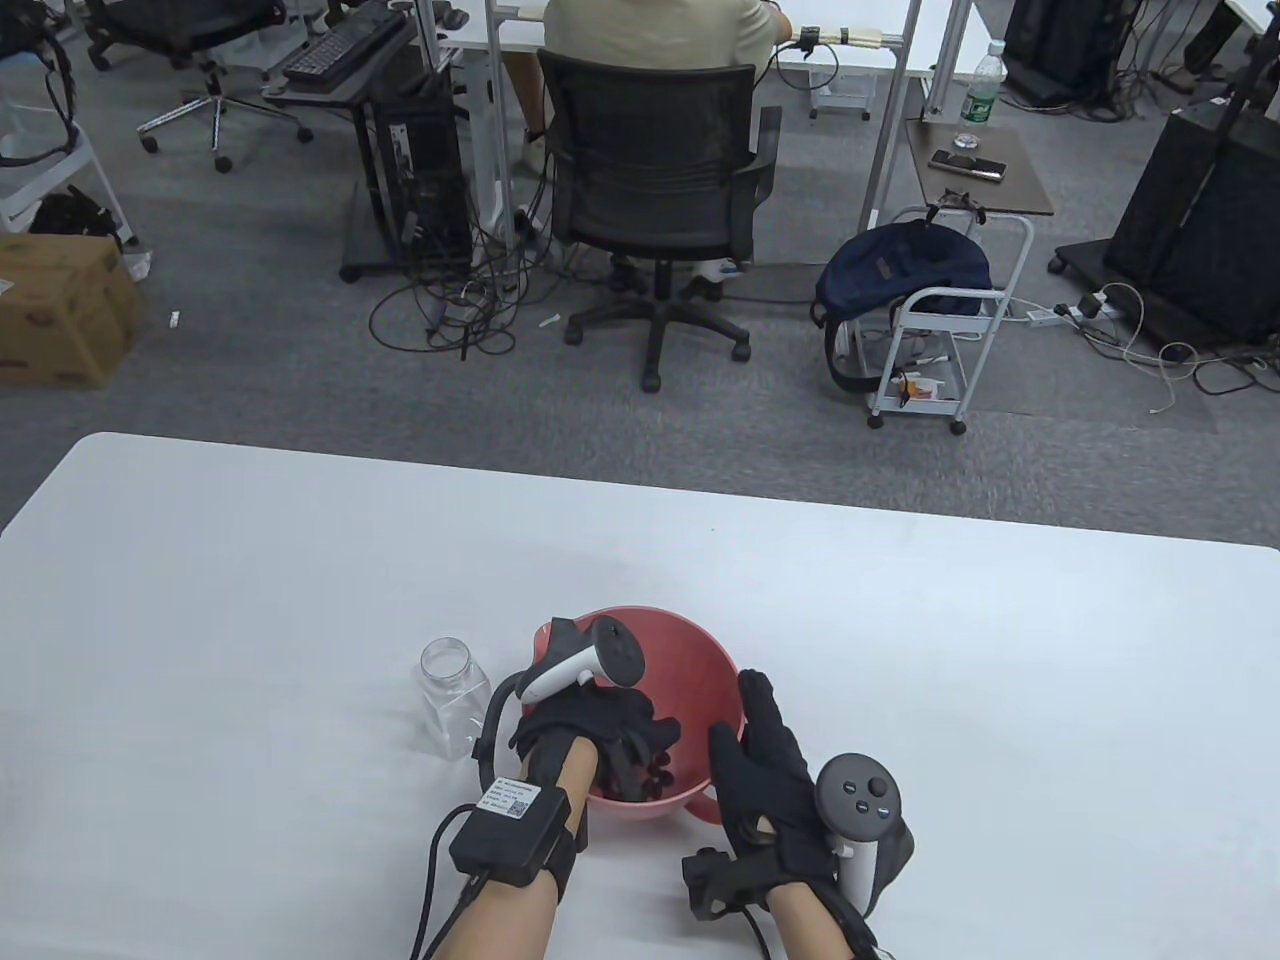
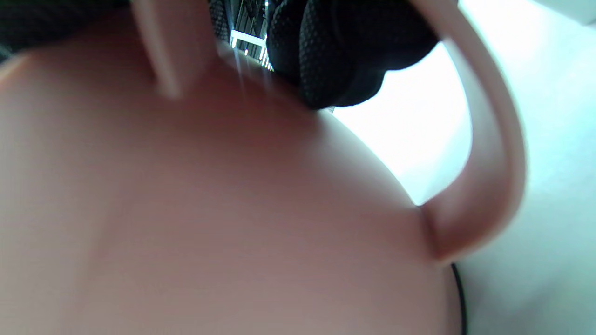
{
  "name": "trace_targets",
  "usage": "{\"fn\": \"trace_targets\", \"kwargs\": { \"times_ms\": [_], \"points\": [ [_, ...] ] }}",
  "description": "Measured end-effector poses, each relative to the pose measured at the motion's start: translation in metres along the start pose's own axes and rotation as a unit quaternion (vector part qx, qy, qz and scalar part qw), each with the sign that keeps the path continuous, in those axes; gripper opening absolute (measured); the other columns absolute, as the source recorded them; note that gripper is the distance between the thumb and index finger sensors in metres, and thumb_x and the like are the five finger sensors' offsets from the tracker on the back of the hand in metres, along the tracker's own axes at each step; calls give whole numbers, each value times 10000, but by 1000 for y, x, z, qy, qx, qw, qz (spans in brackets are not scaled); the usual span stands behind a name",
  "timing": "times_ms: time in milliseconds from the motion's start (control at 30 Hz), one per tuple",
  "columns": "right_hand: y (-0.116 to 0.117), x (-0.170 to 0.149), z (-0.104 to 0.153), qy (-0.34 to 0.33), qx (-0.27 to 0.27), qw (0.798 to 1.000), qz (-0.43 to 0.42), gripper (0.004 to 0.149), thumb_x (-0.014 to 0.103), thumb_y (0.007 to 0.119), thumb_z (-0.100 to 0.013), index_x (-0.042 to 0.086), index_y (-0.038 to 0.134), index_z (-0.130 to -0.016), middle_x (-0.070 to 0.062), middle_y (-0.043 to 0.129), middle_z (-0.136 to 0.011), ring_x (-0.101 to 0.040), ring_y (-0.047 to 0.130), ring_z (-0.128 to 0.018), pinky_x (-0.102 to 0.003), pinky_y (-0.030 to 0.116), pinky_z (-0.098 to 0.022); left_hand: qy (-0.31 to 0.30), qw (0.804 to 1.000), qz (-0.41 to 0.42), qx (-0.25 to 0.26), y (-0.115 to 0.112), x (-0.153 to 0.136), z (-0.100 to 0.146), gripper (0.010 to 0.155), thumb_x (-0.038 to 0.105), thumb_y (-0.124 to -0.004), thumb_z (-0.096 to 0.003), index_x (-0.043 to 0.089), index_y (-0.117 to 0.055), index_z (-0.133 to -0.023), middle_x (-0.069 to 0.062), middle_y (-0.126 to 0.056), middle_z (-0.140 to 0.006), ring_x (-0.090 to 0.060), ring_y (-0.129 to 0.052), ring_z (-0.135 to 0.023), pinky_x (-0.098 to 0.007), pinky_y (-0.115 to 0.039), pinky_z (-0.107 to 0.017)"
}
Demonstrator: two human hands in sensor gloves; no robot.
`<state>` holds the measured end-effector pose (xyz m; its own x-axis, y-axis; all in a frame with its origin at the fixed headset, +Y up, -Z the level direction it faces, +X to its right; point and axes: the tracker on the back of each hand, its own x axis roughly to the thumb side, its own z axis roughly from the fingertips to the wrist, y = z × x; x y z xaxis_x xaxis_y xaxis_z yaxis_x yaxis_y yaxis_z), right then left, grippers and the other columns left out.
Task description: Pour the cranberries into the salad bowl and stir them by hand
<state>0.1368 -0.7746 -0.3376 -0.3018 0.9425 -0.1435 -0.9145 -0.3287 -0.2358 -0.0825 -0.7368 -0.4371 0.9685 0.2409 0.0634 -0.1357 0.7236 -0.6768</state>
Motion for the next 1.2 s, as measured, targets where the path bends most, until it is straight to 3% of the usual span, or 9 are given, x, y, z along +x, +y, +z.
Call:
{"fn": "trace_targets", "kwargs": {
  "times_ms": [200, 533, 833, 1200],
  "points": [
    [0, 0, 0, 0, -2, 1000, 2, 649, 691, 790, -453, 485, 554, -1021, -59, 802, -876, -212, 902, -585, -273, 832, -402, 24, 1000, -14, -3, 0, 0, 0, 721, 814, -602, -654, 291, -676, -1144, 20, -869, -1083, -209, -992, -842, -166, -904, -583],
    [0, -1, 0, 1, -7, 1000, 2, 646, 700, 786, -450, 492, 560, -1018, -53, 810, -870, -203, 909, -575, -265, 835, -394, 13, 999, -18, -27, -1, 2, -2, 648, 829, -628, -613, 374, -848, -1018, 94, -999, -931, -115, -1073, -700, -117, -933, -442],
    [0, -1, 0, 5, -12, 1000, -2, 644, 705, 780, -450, 493, 563, -1018, -44, 816, -865, -197, 911, -569, -259, 835, -388, -2, 999, -34, -25, -2, 6, -2, 584, 869, -693, -488, 595, -857, -977, 299, -1078, -890, -25, -1084, -791, -176, -962, -546],
    [0, -1, -1, 9, -9, 1000, -5, 636, 709, 778, -449, 508, 563, -1013, -40, 815, -865, -195, 908, -568, -258, 832, -387, -35, 999, -24, -13, -1, 9, 0, 603, 873, -749, -409, 698, -779, -986, 467, -1065, -922, 40, -1039, -936, -350, -863, -746]
  ]
}}
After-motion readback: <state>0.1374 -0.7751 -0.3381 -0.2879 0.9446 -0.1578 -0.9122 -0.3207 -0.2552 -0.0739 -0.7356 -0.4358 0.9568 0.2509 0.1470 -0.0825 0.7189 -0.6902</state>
